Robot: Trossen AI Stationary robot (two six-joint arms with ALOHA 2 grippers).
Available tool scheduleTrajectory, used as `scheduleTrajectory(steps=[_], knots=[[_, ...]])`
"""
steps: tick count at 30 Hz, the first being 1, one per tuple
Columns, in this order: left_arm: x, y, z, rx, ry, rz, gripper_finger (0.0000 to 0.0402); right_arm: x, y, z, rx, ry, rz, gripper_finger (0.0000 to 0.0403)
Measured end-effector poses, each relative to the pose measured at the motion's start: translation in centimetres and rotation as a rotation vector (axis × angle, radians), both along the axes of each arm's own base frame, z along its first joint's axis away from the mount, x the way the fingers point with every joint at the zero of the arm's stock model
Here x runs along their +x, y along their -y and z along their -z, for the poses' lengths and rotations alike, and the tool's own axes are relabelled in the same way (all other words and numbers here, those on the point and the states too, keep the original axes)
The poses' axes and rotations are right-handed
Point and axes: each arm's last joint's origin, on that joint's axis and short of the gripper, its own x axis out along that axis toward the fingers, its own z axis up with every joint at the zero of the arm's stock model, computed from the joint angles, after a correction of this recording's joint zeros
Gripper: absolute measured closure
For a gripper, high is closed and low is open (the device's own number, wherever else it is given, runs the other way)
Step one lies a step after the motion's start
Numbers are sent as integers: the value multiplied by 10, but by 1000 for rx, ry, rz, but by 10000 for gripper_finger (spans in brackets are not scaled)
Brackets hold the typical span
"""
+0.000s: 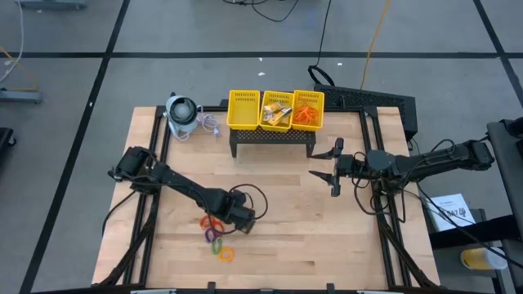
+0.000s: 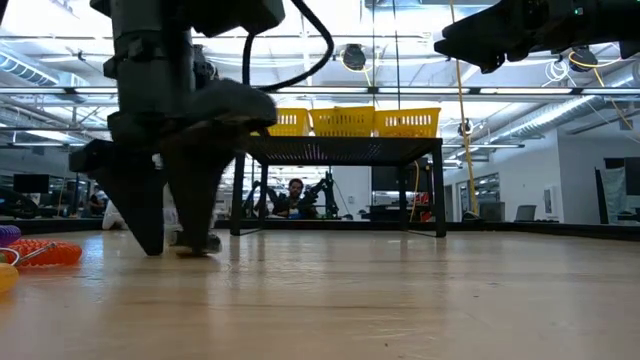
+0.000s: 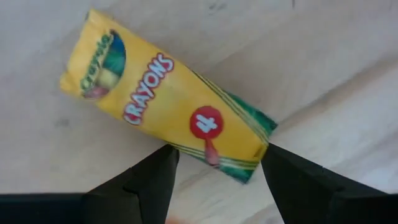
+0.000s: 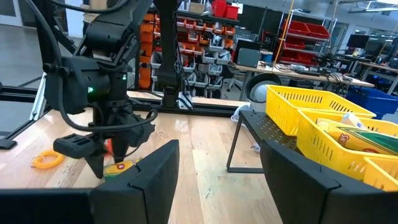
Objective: Pick & Place Office Desk Supplies
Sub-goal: Put the crayons box into the middle yellow bin on the shelf
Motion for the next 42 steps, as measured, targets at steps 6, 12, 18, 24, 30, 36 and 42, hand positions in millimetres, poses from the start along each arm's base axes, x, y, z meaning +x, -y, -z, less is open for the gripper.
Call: scheduleTrajectory(steps=[6,12,18,24,30,36,42], knots=[[-8,5,0,-69,-61,447,156,0,0,0,0,0,0,188],[-11,-3,-2,-167,-121,330,156,0,0,0,0,0,0,188],[-5,-8,-2,-174,-113,42,156,0,0,0,3,0,0,188],[9,-7,-10,-165,58,-14,156,0,0,0,24,3,0,188],[10,-20,-11,-85,66,-180,156,0,0,0,25,2,0,188],[12,-36,-10,-38,55,-267,156,0,0,0,25,3,0,188],[15,-48,-10,8,83,-240,156,0,0,0,25,3,0,188]])
